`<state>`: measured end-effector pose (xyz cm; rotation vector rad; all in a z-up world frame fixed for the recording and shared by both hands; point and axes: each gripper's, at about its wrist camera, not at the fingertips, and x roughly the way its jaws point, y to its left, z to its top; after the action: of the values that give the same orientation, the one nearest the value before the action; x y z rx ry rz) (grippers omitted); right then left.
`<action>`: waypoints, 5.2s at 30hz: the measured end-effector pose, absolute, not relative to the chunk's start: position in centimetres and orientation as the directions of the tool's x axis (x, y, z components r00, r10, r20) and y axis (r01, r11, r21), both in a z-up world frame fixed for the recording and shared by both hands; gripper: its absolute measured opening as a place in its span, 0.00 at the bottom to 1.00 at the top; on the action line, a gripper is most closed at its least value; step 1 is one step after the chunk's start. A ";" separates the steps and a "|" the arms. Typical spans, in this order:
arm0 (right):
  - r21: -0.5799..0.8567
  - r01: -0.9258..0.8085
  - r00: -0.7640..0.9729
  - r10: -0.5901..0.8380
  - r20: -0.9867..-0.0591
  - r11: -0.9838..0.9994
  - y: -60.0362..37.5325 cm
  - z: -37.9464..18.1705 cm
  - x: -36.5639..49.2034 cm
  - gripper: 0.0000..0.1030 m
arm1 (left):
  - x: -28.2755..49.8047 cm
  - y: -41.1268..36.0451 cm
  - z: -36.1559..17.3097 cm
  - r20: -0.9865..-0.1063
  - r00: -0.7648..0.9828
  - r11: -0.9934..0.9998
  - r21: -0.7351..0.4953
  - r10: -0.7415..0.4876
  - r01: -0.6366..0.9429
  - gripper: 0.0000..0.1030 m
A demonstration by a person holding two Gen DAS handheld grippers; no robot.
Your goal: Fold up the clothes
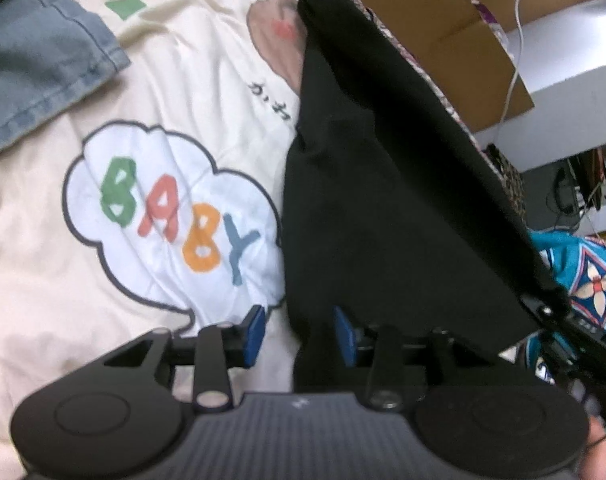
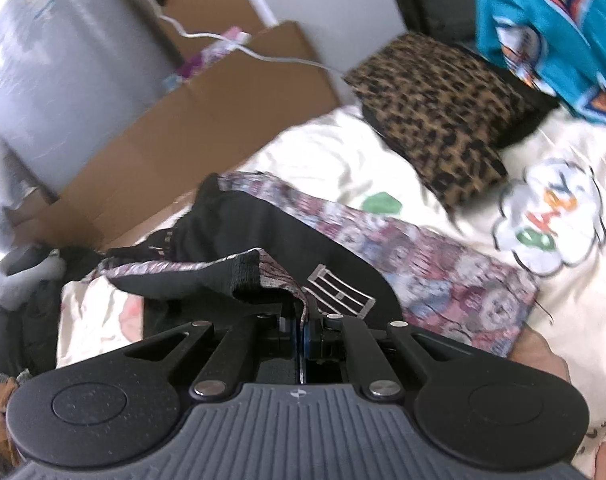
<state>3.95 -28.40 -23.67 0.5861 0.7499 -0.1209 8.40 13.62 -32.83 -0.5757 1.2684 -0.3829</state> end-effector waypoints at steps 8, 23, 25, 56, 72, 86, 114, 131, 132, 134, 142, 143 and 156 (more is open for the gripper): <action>0.507 0.363 0.699 0.131 -0.703 0.782 -29.7 -27.7 3.7 0.02 | 7.7 14.2 -33.2 -0.775 0.214 0.782 -0.619 -0.595 -0.070 0.41; 0.471 0.327 0.680 0.142 -0.719 0.820 -29.2 -29.4 5.4 0.07 | 7.4 13.1 -35.5 -0.752 0.073 0.749 -0.659 -0.656 -0.068 0.45; 0.446 0.306 0.671 0.142 -0.728 0.841 -28.8 -29.5 5.9 0.07 | 7.4 13.1 -35.5 -0.750 0.067 0.747 -0.661 -0.658 -0.067 0.45; 0.280 0.291 0.745 -0.033 -0.666 0.915 -30.7 -24.2 5.5 0.02 | 7.3 12.1 -36.4 -0.727 0.003 0.726 -0.686 -0.687 -0.043 0.48; 0.293 0.442 0.689 -0.111 -0.716 0.848 -35.3 -26.3 5.8 0.02 | 7.4 9.0 -37.4 -0.652 -0.103 0.658 -0.752 -0.751 -0.034 0.50; 0.404 0.490 0.698 -0.070 -0.713 0.772 -38.0 -27.1 4.8 0.01 | 7.7 7.0 -37.3 -0.594 -0.131 0.602 -0.798 -0.794 -0.034 0.07; 0.487 0.605 0.656 -0.048 -0.753 0.629 -41.5 -30.7 2.7 0.01 | 8.2 2.3 -37.5 -0.601 -0.171 0.608 -0.794 -0.780 0.016 0.29; 0.496 0.639 0.635 -0.040 -0.771 0.587 -43.0 -32.2 2.5 0.01 | 7.8 3.2 -37.9 -0.610 -0.194 0.615 -0.787 -0.768 0.044 0.03; 0.499 0.643 0.633 -0.036 -0.774 0.581 -43.1 -32.5 2.5 0.01 | 7.7 3.1 -38.0 -0.612 -0.196 0.617 -0.786 -0.766 0.044 0.03; 0.505 0.648 0.630 -0.029 -0.776 0.571 -43.4 -32.8 2.5 0.01 | 7.7 2.9 -38.2 -0.616 -0.201 0.621 -0.783 -0.762 0.044 0.03; 0.521 0.686 0.606 -0.003 -0.795 0.509 -44.3 -34.2 2.4 0.04 | 7.5 3.1 -39.0 -0.646 -0.220 0.653 -0.756 -0.731 0.053 0.04; 0.539 0.691 0.614 0.003 -0.790 0.482 -44.6 -34.2 2.2 0.09 | 7.5 3.2 -38.8 -0.645 -0.222 0.651 -0.757 -0.731 0.057 0.04; 0.522 0.669 0.645 -0.065 -0.761 0.529 -46.9 -27.5 2.1 0.30 | 9.2 5.2 -34.8 -0.669 -0.117 0.665 -0.743 -0.734 0.078 0.36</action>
<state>2.08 -46.91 -27.53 0.9174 0.7571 -0.4924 9.19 5.21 -34.78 -0.5628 1.5449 -0.7558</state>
